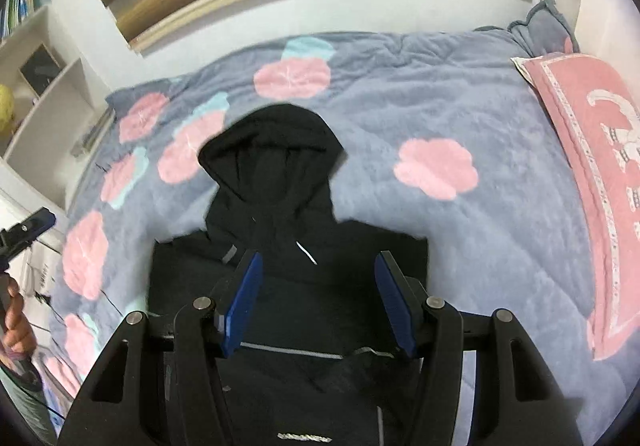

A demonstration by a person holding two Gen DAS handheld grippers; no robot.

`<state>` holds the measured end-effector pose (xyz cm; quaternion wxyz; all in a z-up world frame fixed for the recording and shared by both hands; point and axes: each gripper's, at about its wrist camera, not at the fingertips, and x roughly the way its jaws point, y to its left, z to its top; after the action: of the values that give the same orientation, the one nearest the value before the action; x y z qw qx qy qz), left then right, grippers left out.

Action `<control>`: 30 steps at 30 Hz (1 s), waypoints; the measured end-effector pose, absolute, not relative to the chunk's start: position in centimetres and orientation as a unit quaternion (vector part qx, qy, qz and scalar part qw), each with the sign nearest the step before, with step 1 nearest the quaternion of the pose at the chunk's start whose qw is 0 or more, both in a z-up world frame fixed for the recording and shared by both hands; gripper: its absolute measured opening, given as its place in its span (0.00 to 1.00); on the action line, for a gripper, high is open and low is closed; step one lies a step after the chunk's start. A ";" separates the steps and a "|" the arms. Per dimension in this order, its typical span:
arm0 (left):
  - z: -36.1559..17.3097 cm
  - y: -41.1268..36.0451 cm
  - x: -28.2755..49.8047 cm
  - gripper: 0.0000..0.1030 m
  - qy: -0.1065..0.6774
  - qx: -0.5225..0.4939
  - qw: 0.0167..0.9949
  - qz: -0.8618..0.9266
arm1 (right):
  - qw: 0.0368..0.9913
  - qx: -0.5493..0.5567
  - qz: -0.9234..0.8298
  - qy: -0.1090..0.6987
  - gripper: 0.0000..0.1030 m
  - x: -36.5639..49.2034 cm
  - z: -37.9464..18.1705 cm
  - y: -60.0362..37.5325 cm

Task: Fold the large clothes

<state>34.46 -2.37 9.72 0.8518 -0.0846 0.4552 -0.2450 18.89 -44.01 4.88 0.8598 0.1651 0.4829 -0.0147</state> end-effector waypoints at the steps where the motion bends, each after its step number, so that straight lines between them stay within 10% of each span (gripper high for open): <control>1: 9.9 -2.6 35.0 0.59 0.456 -0.085 0.852 -0.245 | 0.859 0.168 -0.013 0.483 0.61 19.6 4.9 -44.0; 29: -13.7 -13.7 56.5 0.59 0.548 -0.124 0.812 -0.157 | 0.800 0.179 -0.009 0.572 0.61 43.3 -16.3 -44.7; 30: -14.3 -14.0 57.0 0.59 0.551 -0.118 0.812 -0.152 | 0.799 0.178 -0.009 0.575 0.49 43.7 -16.9 -44.5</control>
<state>56.97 -14.04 -14.29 0.8118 -0.1184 0.5513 -0.1517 43.73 -44.52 -16.86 0.7989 0.1777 0.5745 -0.0093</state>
